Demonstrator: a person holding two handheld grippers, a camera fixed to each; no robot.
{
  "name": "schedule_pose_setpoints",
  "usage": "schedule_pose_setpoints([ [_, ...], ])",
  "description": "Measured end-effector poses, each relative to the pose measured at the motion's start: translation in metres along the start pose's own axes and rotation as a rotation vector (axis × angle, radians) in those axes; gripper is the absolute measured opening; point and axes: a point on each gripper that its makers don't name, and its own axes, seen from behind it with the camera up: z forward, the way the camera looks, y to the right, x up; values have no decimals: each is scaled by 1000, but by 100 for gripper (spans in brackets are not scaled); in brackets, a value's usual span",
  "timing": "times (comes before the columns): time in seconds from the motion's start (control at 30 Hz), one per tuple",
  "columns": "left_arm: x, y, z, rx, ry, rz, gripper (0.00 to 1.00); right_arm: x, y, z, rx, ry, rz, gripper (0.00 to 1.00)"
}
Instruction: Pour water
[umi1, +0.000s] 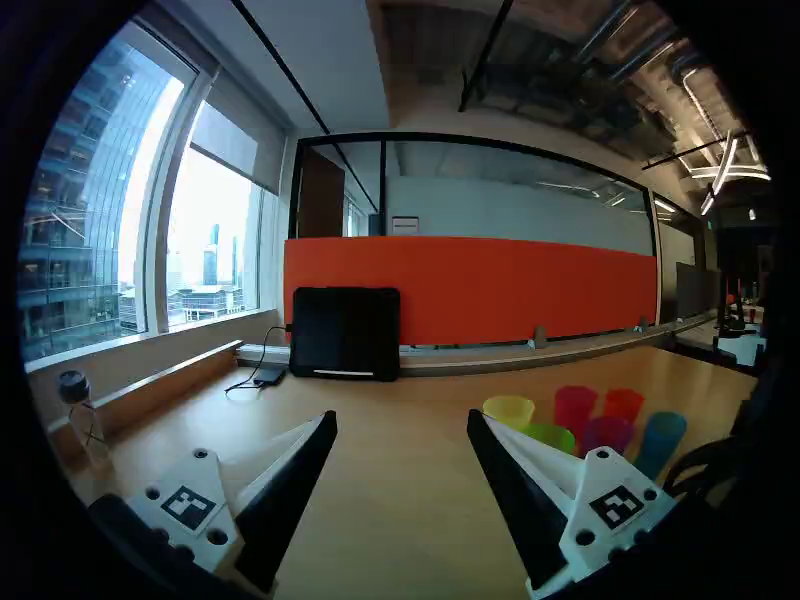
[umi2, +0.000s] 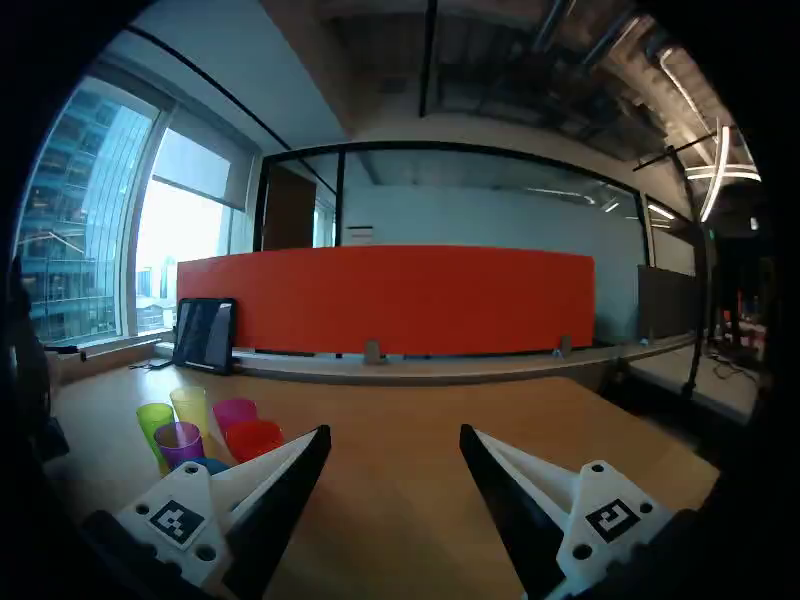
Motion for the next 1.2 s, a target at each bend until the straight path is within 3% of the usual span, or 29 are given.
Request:
schedule_pose_setpoints([
  [0.5,92,11,23,-86,9,-49,97,93,-3,11,66,-6,-18,100],
  [0.8,148,17,30,-149,33,-14,97,148,-10,17,106,22,-17,100],
  [1.2,161,44,35,-284,4,15,97,157,-31,17,220,1,-26,100],
])
